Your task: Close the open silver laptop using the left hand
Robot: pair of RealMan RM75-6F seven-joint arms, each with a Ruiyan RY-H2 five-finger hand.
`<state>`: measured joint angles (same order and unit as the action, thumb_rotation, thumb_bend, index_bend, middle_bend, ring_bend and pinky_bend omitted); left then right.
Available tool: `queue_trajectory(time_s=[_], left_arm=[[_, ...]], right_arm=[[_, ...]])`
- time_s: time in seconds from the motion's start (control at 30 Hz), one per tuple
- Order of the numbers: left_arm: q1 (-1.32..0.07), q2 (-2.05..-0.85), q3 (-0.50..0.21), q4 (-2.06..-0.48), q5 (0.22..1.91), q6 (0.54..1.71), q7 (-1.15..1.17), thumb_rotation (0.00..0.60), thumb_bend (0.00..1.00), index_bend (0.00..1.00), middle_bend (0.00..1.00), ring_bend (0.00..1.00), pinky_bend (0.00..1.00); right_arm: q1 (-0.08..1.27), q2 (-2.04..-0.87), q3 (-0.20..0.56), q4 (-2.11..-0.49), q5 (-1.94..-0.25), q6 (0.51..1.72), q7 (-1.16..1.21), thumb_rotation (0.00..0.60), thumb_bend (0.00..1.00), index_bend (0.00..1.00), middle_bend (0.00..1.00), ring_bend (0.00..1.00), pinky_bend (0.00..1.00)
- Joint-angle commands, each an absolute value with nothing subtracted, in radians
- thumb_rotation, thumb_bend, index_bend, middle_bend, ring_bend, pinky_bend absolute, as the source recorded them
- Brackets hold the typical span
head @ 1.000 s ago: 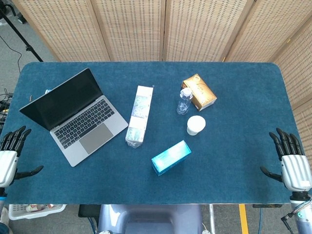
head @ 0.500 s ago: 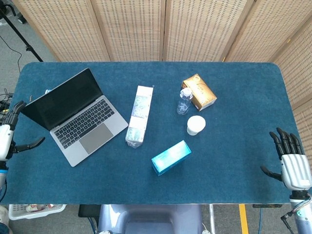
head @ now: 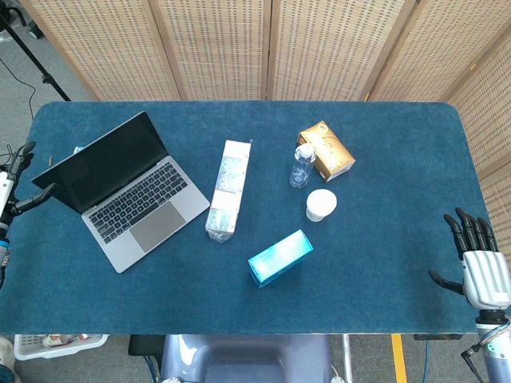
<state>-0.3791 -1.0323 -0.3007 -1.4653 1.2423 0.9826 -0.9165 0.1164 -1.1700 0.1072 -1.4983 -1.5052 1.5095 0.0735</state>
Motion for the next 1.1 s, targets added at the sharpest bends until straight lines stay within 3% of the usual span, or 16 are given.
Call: queue_trajectory(time_s=[0.03, 0.5, 0.63, 0.87, 1.1], left_arm=[[-0.395, -1.038, -0.299, -1.419, 1.257, 0.947, -0.976, 0.251, 0.00, 0.05, 0.00, 0.00, 0.01], [-0.428, -1.058, -0.283, -1.369, 1.277, 0.881, -1.046, 0.254, 0.00, 0.14, 0.04, 0.17, 0.29], [-0.441, -1.063, -0.280, -1.365, 1.275, 0.859, -1.048, 0.254, 0.00, 0.17, 0.07, 0.20, 0.31], [-0.450, -1.067, -0.273, -1.378, 1.264, 0.863, -0.974, 0.254, 0.00, 0.31, 0.21, 0.30, 0.38], [-0.458, -1.074, -0.261, -1.425, 1.254, 0.886, -0.844, 0.248, 0.00, 0.35, 0.23, 0.32, 0.39]], right_arm=[[0.116, -1.170, 0.107, -1.499, -1.506, 1.511, 0.073, 0.600, 0.00, 0.00, 0.00, 0.00, 0.00], [0.116, -1.171, 0.106, -1.501, -1.507, 1.511, 0.067, 0.600, 0.00, 0.00, 0.00, 0.00, 0.00], [0.116, -1.171, 0.106, -1.501, -1.506, 1.510, 0.067, 0.600, 0.00, 0.00, 0.00, 0.00, 0.00], [0.117, -1.173, 0.105, -1.502, -1.508, 1.509, 0.061, 0.600, 0.00, 0.00, 0.00, 0.00, 0.00], [0.116, -1.173, 0.104, -1.504, -1.510, 1.510, 0.059, 0.600, 0.00, 0.00, 0.00, 0.00, 0.00]])
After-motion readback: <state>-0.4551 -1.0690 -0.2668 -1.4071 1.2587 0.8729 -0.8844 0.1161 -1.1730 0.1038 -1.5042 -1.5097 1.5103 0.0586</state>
